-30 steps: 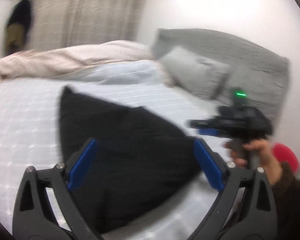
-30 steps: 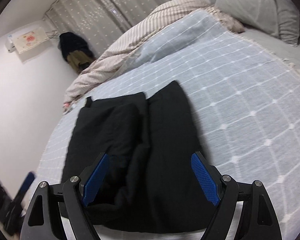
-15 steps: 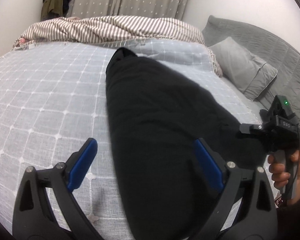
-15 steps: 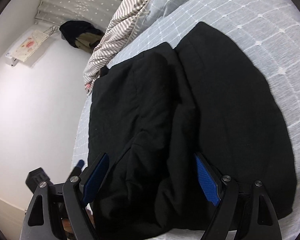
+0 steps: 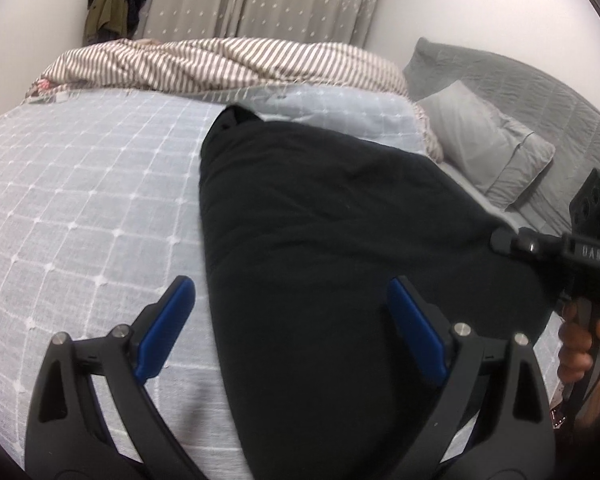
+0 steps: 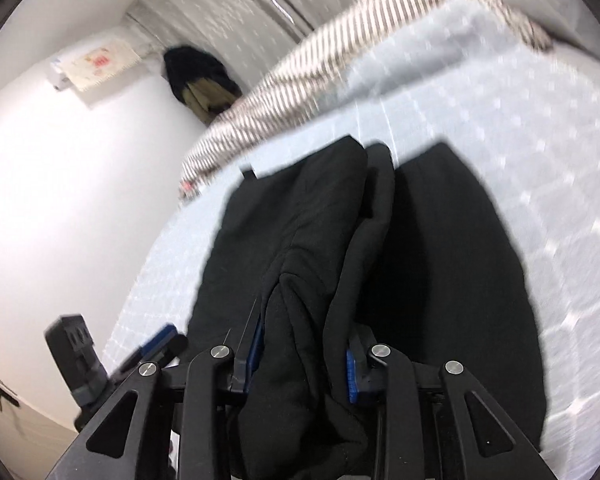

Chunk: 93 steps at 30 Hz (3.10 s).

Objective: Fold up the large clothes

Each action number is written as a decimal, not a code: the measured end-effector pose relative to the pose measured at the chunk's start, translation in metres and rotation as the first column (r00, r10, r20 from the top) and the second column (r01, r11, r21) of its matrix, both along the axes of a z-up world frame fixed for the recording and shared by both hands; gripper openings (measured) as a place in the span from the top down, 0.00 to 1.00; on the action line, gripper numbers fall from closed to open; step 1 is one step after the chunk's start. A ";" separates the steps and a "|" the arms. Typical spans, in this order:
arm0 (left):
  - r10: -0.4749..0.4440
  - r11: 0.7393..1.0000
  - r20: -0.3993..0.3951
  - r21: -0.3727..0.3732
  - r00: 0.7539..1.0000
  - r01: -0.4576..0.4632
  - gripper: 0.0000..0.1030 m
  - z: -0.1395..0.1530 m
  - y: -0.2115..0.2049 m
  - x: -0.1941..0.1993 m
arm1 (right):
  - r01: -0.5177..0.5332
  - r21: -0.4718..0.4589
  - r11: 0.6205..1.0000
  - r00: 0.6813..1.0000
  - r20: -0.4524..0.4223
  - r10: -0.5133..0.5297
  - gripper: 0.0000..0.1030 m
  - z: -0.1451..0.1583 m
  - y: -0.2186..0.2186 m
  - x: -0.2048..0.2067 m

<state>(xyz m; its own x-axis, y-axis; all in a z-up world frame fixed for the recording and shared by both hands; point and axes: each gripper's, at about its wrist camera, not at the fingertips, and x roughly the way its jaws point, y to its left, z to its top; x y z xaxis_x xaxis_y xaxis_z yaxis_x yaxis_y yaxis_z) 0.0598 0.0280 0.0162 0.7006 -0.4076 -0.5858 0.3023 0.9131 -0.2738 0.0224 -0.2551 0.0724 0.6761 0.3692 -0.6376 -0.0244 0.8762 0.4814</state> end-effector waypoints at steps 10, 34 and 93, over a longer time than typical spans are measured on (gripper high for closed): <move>-0.148 0.987 -0.006 0.056 0.989 0.148 0.13 -0.008 -0.041 -0.008 | 0.146 0.117 0.982 0.988 -0.073 -0.138 0.68 -0.021 -0.089 -0.006; -0.126 0.989 -0.024 0.081 0.992 0.127 0.13 -0.011 -0.053 -0.006 | 0.037 0.235 0.971 0.983 -0.184 0.007 0.56 -0.041 -0.100 -0.008; -0.235 0.853 -0.531 -0.514 0.814 -0.088 0.07 -0.084 -0.014 0.076 | 0.123 0.451 0.884 0.952 -0.304 0.022 0.22 -0.111 -0.131 0.023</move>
